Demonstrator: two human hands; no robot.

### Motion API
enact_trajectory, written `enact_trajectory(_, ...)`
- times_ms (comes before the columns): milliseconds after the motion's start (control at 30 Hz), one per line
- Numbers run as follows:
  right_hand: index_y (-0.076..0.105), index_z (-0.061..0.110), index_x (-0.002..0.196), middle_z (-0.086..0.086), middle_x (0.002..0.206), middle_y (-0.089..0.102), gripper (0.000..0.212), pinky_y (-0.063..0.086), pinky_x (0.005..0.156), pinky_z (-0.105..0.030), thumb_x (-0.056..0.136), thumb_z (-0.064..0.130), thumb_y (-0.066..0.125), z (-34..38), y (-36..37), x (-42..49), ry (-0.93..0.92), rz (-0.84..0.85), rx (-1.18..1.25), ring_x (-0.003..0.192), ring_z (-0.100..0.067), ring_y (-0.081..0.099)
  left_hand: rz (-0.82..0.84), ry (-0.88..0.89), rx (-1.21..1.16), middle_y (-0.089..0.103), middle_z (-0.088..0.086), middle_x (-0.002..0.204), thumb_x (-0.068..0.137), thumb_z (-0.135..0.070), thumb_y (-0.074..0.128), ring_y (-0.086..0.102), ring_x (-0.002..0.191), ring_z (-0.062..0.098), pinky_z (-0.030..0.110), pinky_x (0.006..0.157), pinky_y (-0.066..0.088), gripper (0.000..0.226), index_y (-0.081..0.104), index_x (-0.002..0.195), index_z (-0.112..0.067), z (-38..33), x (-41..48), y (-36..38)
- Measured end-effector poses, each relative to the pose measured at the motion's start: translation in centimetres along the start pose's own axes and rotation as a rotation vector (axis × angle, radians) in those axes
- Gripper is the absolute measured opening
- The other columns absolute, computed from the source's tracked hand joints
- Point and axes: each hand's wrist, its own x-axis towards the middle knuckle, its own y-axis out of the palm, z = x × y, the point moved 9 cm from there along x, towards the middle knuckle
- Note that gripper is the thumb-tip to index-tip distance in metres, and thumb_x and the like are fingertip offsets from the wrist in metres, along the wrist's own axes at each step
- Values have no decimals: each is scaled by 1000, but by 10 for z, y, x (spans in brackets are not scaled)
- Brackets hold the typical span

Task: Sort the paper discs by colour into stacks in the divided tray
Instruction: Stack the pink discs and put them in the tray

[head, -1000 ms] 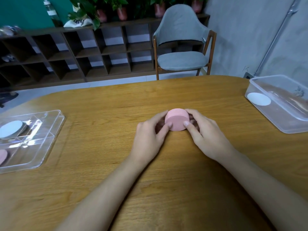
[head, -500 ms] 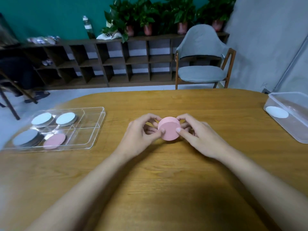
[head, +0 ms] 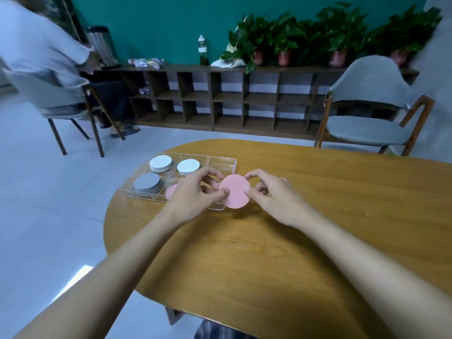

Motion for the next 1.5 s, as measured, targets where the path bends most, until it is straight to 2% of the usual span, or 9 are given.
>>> enact_trajectory(167,61,31,113,14,68,66,16,36,57,-21,97,34,63,30,52,49,-15,50,26,56,2,55,-62,-111,15,73,2,93,87,-28,82,72,81,16,39,79,62,21,70,104,-28,44,-1,-57)
enact_trajectory(300,64,33,110,11,78,72,15,43,63,-28,95,36,64,40,90,89,-2,85,45,62,3,58,-126,-178,97,72,0,94,89,-25,80,66,73,-3,5,61,45,20,72,107,-22,69,2,-91)
enact_trajectory(567,70,24,113,9,87,70,21,35,56,-6,95,33,67,40,132,140,40,147,-79,75,-2,56,-163,-290,307,67,-12,84,86,-34,77,60,79,-1,11,55,36,18,74,102,-28,115,24,-111)
enact_trajectory(767,77,17,91,-9,80,71,22,35,55,-27,93,34,63,34,151,152,34,267,-219,81,-25,58,-71,-292,391,57,-8,65,83,-32,79,48,59,4,10,49,36,13,74,77,-22,130,37,-108)
enact_trajectory(867,76,12,80,-16,74,69,28,44,60,-35,92,34,63,29,155,155,47,283,-239,77,-32,61,-60,-294,441,64,-7,70,84,-36,80,51,63,1,14,46,35,15,78,84,-21,134,40,-106)
enact_trajectory(1033,79,17,90,-8,80,73,27,57,76,-42,90,38,64,24,158,152,66,268,-224,84,-27,67,-56,-273,484,75,0,86,82,-36,80,64,82,11,18,60,42,23,81,97,-18,134,42,-100)
enact_trajectory(1200,74,21,113,8,92,72,29,56,83,-38,90,39,66,28,145,144,18,165,-190,88,-15,64,-75,-216,579,61,0,66,82,-31,74,54,70,19,24,53,34,24,75,92,-9,117,38,-98)
enact_trajectory(1333,66,31,129,15,99,67,39,50,81,-32,91,38,69,32,103,124,-76,34,-126,79,-9,56,-86,-105,595,74,-10,90,86,-45,71,61,86,11,20,58,37,35,73,116,-28,73,34,-97)
enact_trajectory(1500,63,36,131,13,99,64,41,52,72,-31,91,35,72,12,38,77,-62,-4,-117,66,-9,56,114,81,415,75,-12,83,88,-44,78,65,70,4,28,73,56,42,70,126,-29,11,35,-45)
